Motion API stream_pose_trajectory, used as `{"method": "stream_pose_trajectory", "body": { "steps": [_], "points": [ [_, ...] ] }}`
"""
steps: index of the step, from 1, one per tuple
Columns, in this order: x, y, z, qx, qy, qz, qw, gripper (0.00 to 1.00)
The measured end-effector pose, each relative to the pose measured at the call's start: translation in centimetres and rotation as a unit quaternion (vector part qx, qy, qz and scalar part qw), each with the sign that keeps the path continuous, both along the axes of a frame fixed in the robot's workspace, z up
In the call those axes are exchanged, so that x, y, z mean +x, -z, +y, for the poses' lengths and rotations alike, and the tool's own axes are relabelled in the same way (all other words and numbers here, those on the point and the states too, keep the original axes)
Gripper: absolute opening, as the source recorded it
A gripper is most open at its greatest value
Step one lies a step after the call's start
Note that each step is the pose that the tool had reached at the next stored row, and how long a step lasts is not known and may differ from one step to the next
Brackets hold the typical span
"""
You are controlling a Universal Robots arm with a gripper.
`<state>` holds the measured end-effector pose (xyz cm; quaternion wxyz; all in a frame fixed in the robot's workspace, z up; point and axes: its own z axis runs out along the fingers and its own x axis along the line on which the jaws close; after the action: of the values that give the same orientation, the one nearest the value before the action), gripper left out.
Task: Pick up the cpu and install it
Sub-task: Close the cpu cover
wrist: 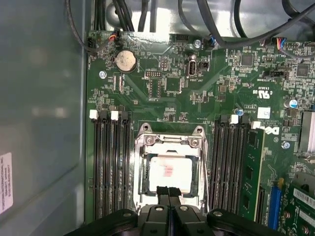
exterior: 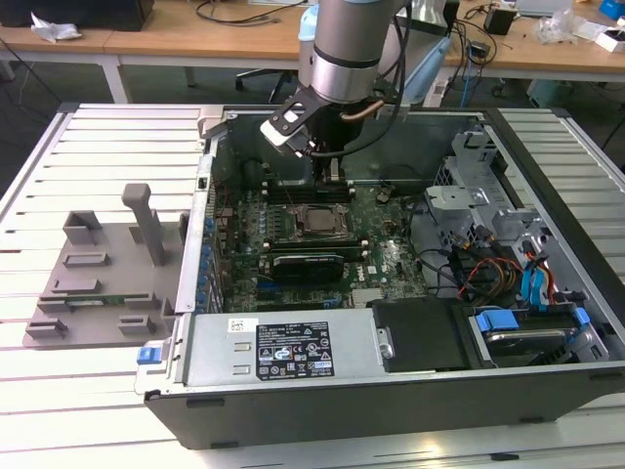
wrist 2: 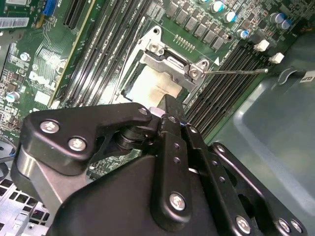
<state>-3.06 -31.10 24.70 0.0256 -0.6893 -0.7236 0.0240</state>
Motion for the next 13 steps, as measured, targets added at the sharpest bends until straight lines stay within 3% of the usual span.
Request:
{"method": "stream_pose_trajectory", "body": {
  "steps": [13],
  "points": [
    [-1.64, 0.0, 0.0, 0.0, 0.0, 0.0, 1.0, 0.11]
  ]
}}
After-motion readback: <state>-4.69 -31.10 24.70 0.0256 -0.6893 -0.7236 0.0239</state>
